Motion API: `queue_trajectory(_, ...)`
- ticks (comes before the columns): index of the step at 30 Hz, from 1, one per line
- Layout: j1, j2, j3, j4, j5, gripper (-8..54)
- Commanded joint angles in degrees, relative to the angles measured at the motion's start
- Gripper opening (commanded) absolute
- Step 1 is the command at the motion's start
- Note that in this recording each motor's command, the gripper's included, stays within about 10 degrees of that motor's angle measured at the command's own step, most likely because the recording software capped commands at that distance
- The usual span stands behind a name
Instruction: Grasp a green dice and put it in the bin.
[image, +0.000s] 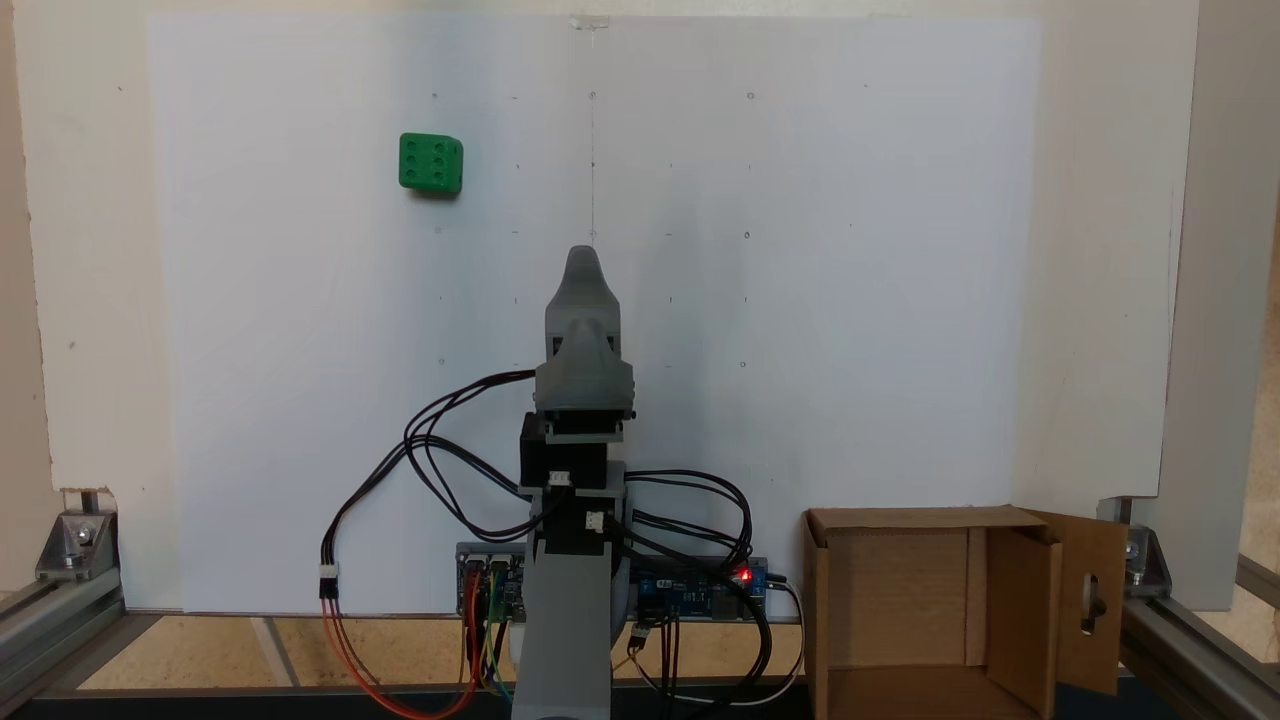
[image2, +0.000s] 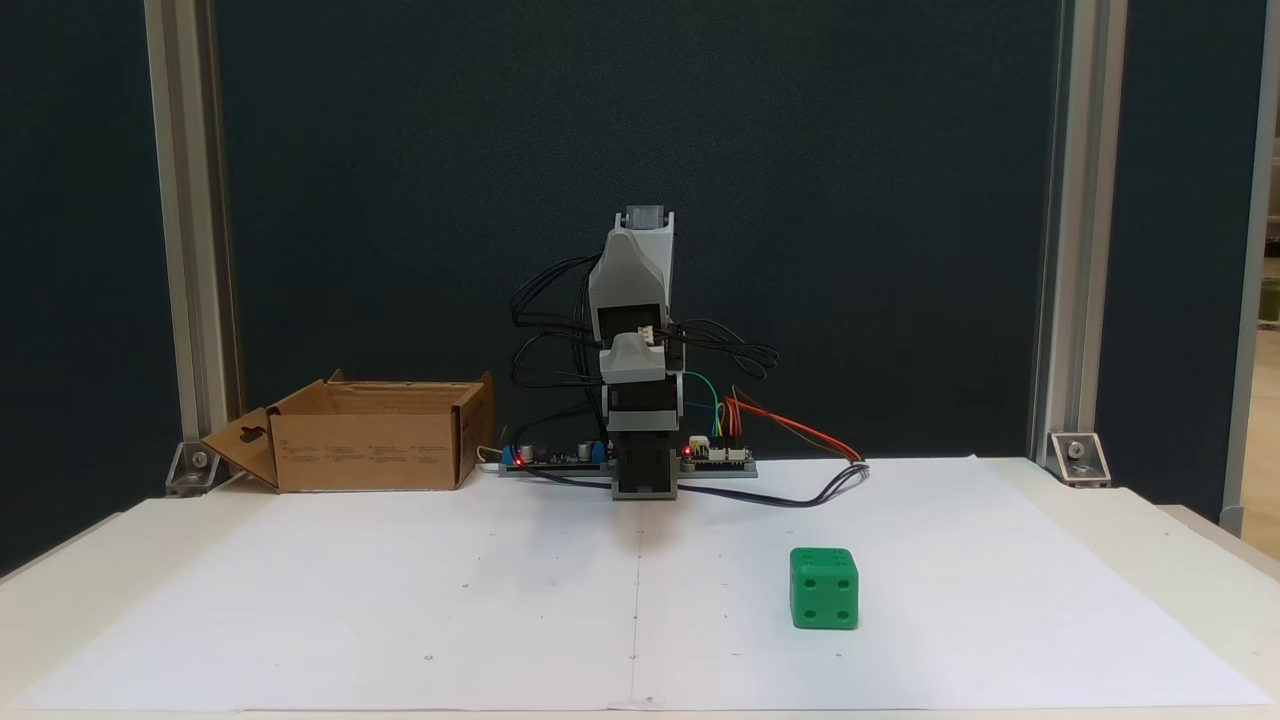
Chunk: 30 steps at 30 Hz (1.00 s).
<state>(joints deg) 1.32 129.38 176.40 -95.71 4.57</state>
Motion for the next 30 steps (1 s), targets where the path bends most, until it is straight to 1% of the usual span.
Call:
queue_trajectory(1,0.18,6.24,2.72,5.27,-10.00,45.2)
queue_trajectory(3,0.18,6.24,2.72,5.19,-11.60,45.2)
queue_trajectory(30,0.09,6.24,2.72,5.36,-11.60,45.2)
